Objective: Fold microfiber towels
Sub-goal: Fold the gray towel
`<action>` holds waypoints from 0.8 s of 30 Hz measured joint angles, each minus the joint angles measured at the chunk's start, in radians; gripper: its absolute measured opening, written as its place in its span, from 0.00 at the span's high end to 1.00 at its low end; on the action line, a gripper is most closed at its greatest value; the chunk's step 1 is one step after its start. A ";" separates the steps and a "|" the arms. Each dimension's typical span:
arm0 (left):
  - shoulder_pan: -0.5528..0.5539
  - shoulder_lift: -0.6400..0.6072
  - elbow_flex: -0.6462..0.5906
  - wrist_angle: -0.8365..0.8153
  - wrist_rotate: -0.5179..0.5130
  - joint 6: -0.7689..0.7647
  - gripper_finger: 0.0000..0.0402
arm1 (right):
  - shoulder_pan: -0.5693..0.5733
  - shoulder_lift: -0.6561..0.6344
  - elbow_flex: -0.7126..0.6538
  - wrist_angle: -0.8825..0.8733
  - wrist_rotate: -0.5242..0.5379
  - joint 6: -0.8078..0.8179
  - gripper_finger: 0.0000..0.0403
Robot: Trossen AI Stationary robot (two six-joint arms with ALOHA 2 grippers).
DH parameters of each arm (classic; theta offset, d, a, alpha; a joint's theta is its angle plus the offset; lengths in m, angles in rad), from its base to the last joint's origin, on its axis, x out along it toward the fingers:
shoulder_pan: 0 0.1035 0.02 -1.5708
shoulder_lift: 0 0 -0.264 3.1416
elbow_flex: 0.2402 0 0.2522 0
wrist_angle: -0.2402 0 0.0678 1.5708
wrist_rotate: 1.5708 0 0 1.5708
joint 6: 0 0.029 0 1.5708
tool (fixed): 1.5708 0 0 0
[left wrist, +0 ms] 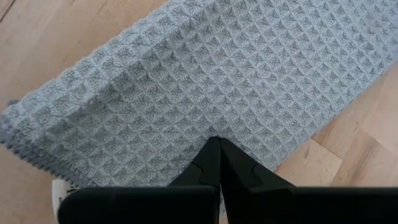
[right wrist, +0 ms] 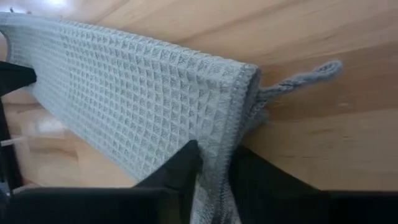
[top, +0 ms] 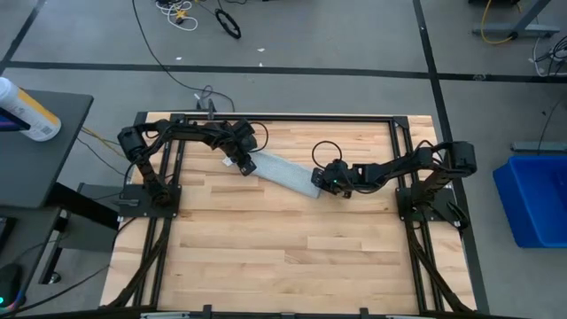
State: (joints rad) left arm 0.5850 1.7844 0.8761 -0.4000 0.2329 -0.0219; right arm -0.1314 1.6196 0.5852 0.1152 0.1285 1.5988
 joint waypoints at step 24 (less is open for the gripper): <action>0.000 0.000 0.000 0.002 0.005 0.000 1.00 | -0.019 0.002 0.134 0.058 -0.024 -0.262 0.99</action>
State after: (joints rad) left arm 0.5850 1.7844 0.8757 -0.3985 0.2380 -0.0223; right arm -0.1509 1.6215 0.7191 0.1735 0.1042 1.3368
